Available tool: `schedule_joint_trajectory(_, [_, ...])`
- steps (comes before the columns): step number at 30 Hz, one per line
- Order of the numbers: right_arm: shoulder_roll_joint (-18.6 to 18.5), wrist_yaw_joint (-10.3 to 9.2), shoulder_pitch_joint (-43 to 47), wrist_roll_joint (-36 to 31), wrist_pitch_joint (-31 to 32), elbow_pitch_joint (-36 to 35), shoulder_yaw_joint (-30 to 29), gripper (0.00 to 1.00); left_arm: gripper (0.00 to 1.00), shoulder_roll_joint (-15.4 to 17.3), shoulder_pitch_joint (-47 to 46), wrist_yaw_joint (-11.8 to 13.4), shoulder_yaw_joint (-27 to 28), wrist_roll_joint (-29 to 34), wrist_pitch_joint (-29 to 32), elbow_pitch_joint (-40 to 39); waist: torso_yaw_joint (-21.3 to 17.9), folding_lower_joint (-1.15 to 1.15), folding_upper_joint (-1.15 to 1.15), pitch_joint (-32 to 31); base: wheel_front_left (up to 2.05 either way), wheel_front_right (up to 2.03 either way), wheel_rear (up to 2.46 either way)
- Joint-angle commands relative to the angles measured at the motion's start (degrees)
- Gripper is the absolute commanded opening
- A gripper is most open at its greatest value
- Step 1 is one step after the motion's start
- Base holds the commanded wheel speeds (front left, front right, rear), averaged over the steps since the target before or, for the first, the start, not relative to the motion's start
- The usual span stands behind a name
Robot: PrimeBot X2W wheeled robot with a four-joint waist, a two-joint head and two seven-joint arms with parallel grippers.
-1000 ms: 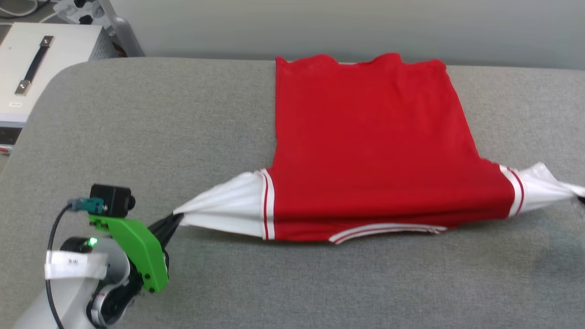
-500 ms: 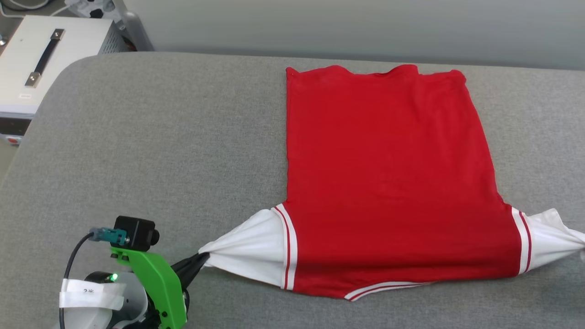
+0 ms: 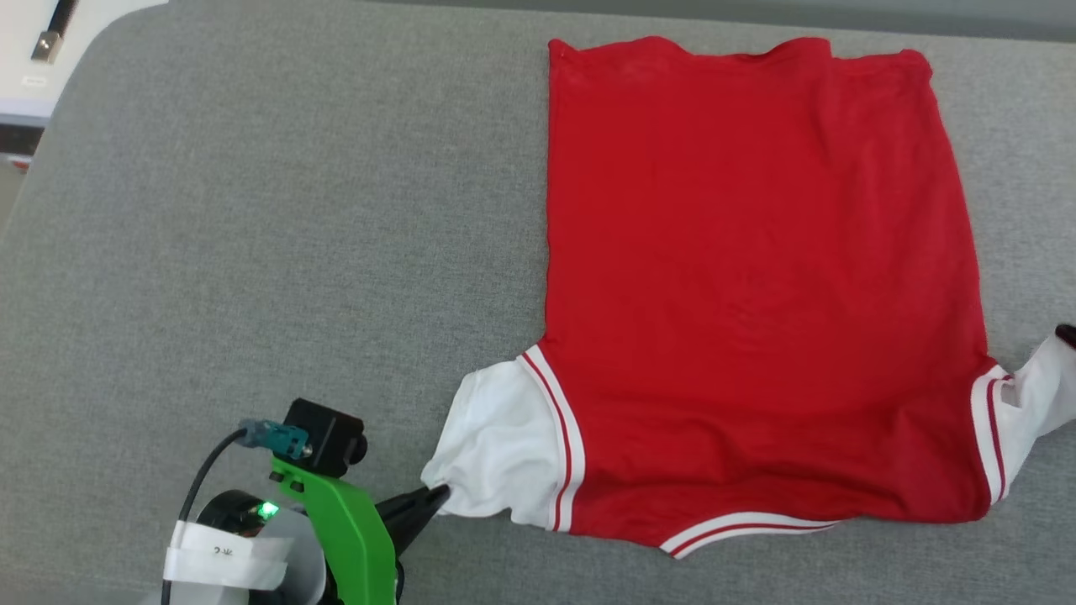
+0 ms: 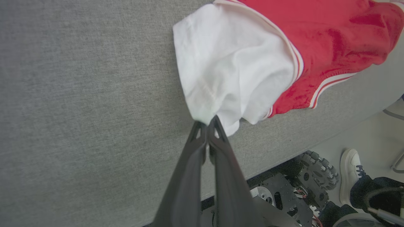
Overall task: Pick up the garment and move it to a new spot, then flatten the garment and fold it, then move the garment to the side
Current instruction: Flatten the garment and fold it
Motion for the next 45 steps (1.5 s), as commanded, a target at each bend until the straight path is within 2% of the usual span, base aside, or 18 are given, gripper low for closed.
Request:
schedule_joint_trajectory(1, [-0.47,-0.06,-3.23,-0.09,1.13,-0.55,0.35,1.0,0.0,0.67,-0.43,0.38,-0.44,1.09,0.63,-1.13,2.45,0.0,0.0,4.56,0.0,0.0,0.0])
schedule_joint_trajectory(8, [-1.59,-0.06,-18.91,-2.04,9.07,2.01,2.77,1.0,0.0,0.12,-2.64,1.59,-1.7,4.82,0.9,-4.93,6.61,0.0,0.0,11.93,0.0,0.0,0.0])
schedule_joint_trajectory(13, [-2.03,-0.06,-31.04,-5.75,13.41,6.98,4.21,1.0,0.0,-1.36,-4.39,0.86,-3.07,6.57,0.36,-5.7,9.81,0.0,0.0,16.24,0.0,0.0,0.0])
schedule_joint_trajectory(19, [-3.66,-0.06,-42.56,-10.88,15.52,14.14,6.69,1.0,0.0,-3.55,-6.12,-0.48,-4.68,7.62,-0.47,-5.58,13.48,0.0,0.0,20.12,0.0,0.0,0.0])
schedule_joint_trajectory(25, [-6.41,-0.06,-48.24,-14.32,14.39,19.74,9.35,1.0,0.0,-5.9,-7.51,-1.49,-4.92,8.42,-3.24,-4.41,16.44,0.0,0.0,22.31,0.0,0.0,0.0])
schedule_joint_trajectory(37, [-7.52,-0.06,-50.16,-14.66,13.51,26.69,13.62,1.0,0.0,-7.74,-8.75,-2.4,-5.9,9.06,-4.74,-2.84,18.73,0.0,0.0,23.47,0.0,0.0,0.0])
schedule_joint_trajectory(38, [-7.48,-0.06,-50.04,-14.31,13.77,26.9,13.9,0.81,0.0,-7.77,-8.81,-2.4,-5.9,9.08,-4.78,-2.8,18.76,0.0,0.0,23.52,0.0,0.0,0.0])
schedule_joint_trajectory(39, [-7.49,-0.06,-49.86,-13.97,13.98,27.06,14.29,0.24,0.0,-7.81,-8.87,-2.38,-5.9,9.09,-4.82,-2.73,18.79,0.0,0.0,23.53,0.0,0.0,0.0])
schedule_joint_trajectory(40, [-7.64,-0.06,-49.65,-13.78,14.13,27.1,14.77,0.0,0.0,-7.83,-8.92,-2.37,-5.9,9.1,-4.84,-2.65,18.8,0.0,0.0,23.5,0.0,0.0,0.0])
schedule_joint_trajectory(45, [-8.92,-0.06,-48.18,-12.74,13.84,27.4,16.31,0.0,0.0,-7.83,-9.06,-2.22,-5.79,9.0,-4.94,-2.12,18.39,0.0,0.0,22.64,0.0,0.0,0.0])
